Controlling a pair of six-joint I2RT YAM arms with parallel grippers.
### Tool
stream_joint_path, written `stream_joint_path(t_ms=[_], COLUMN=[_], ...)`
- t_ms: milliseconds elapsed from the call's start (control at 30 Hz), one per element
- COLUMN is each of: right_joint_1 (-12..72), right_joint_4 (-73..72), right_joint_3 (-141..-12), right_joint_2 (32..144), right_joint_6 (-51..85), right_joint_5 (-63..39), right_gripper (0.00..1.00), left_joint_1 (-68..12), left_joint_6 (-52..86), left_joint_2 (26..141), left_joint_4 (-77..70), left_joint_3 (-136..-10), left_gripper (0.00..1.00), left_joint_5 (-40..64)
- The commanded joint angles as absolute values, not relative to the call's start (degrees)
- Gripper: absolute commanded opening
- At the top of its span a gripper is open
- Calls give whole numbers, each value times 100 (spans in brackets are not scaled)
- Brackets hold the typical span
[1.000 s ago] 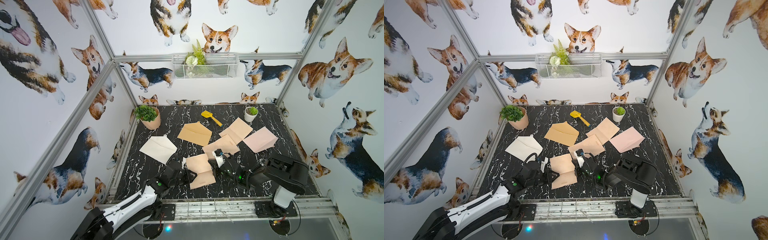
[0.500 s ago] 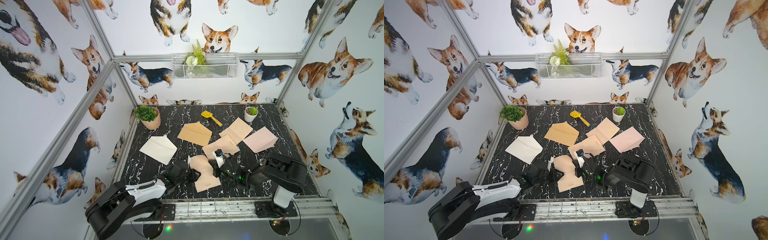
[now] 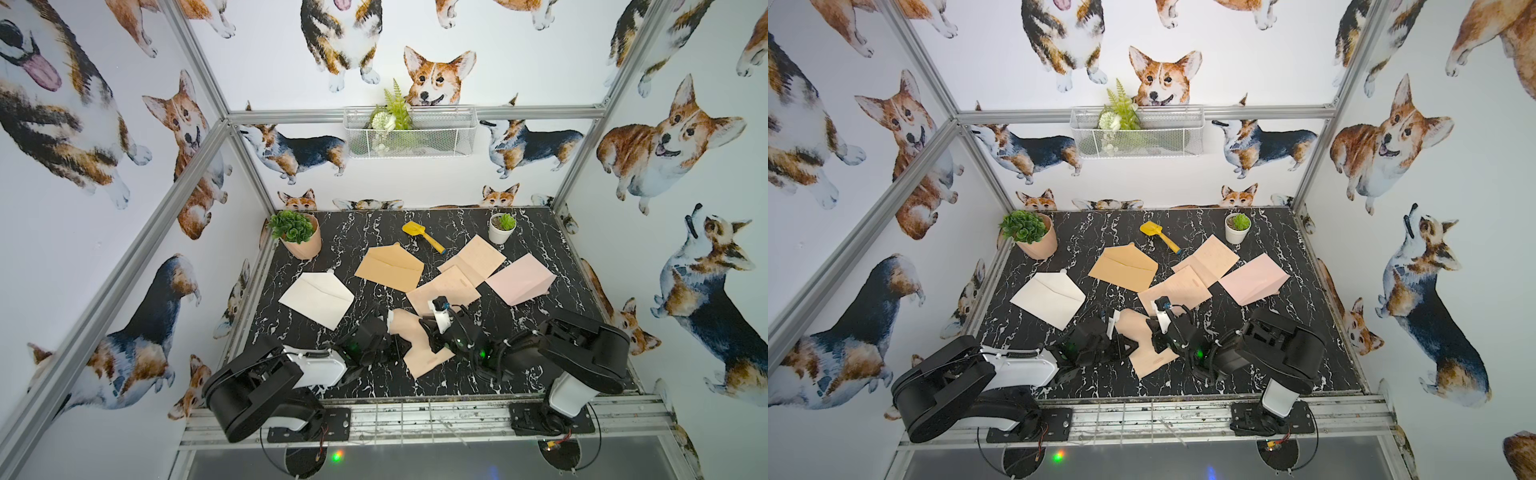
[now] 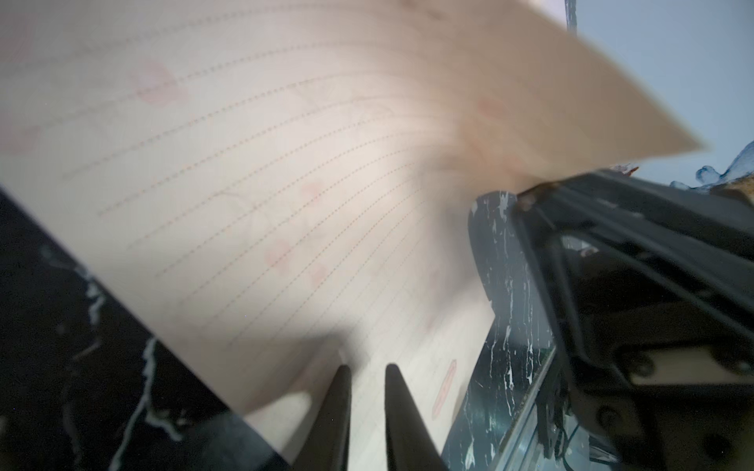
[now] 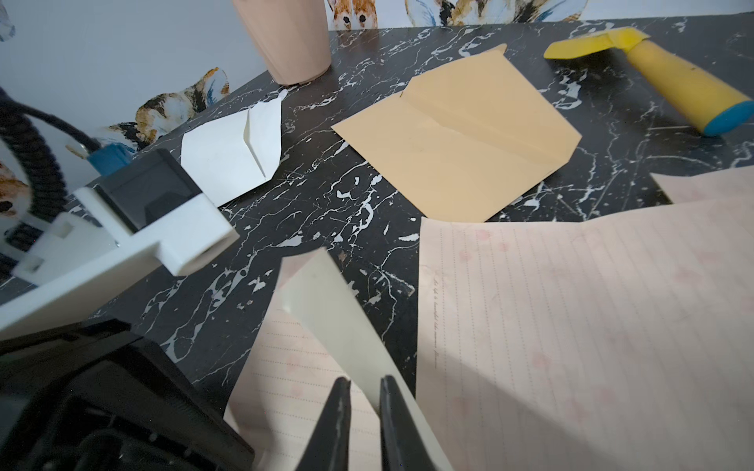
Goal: Take the letter paper out of the envelope
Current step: Unfold the letter paper at the center of the board.
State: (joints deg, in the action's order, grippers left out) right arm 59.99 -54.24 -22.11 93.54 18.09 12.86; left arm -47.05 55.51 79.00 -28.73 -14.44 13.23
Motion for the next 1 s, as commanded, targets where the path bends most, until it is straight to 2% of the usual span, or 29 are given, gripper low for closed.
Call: stream_joint_path(t_ms=[0, 67, 167, 300, 367, 500, 700, 867, 967], right_joint_1=[5999, 6010, 6011, 6130, 6264, 6309, 6304, 6316, 6306], right_joint_4=[-4278, -3728, -3010, -2420, -2556, -3327, -4884, -4625, -4955], right_joint_3=[-2275, -2284, -2297, -2451, -2451, -2533, -2419, -2595, -2505], right_joint_2=[8754, 8256, 7590, 7272, 7430, 8497, 9754, 10017, 10246], right_joint_6=[1654, 1627, 1609, 1708, 1845, 2124, 2460, 2427, 2478], right_joint_5=[1648, 1814, 1817, 1472, 1331, 646, 537, 444, 613], right_gripper=[32, 36, 38, 35, 28, 1, 0, 0, 0], left_joint_1=[-4711, -4711, -4711, -4711, -4716, -4744, -4777, -4777, -4773], left_joint_6=[5493, 5461, 5433, 5423, 5421, 5444, 5467, 5491, 5458], left_joint_2=[7812, 7748, 7737, 7875, 7960, 8117, 7939, 7466, 7177], left_joint_4=[-1856, -1749, -1674, -1712, -1757, -1889, -1813, -1540, -1271], left_joint_3=[-1497, -1529, -1571, -1670, -1714, -1786, -1676, -1473, -1443], left_gripper=[19, 19, 19, 19, 18, 17, 16, 16, 16], left_joint_5=[1021, 982, 942, 936, 976, 1039, 1001, 741, 613])
